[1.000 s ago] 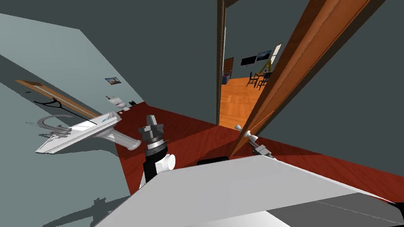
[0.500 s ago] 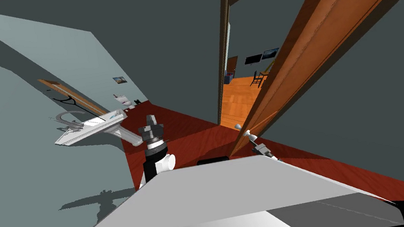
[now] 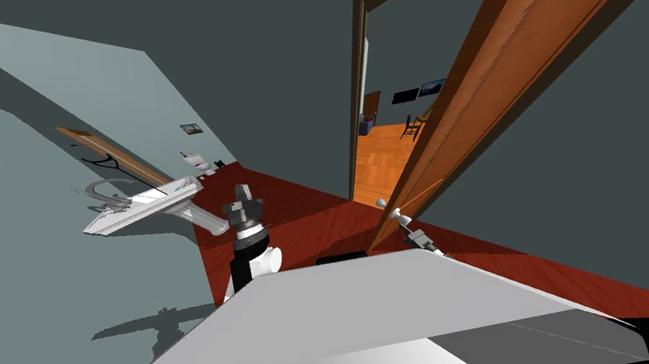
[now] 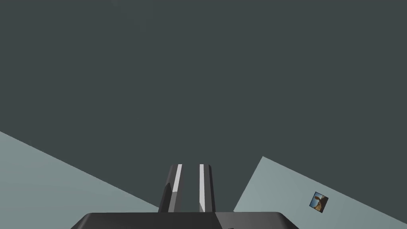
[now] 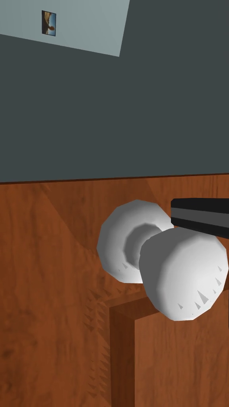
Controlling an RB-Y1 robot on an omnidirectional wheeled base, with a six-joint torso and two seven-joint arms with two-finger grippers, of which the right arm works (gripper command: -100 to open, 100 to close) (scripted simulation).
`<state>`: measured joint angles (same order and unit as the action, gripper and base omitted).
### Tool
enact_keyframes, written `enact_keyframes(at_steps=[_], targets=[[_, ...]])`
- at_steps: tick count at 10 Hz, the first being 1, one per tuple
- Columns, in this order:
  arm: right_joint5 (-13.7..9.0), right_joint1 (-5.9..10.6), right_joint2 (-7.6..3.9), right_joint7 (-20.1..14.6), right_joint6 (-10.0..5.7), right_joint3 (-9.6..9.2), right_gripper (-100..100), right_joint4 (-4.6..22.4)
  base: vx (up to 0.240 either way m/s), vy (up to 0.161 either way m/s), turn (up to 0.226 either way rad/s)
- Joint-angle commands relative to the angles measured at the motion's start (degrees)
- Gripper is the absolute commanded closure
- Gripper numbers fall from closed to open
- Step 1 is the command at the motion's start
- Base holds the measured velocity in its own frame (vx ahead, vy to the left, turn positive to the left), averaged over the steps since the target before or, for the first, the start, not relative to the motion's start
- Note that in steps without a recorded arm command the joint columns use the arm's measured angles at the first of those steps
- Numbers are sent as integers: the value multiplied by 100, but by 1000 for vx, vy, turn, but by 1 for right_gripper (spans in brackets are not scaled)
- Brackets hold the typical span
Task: Pull the door open
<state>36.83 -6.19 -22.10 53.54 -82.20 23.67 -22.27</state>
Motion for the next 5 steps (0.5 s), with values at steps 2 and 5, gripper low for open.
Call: enact_keyframes(at_steps=[2,5], targets=[[-15,4,-27,-1,35,22,100,-1,0,0,0],[52,3,-25,34,-66,36,-100,11,-72,-36,66]])
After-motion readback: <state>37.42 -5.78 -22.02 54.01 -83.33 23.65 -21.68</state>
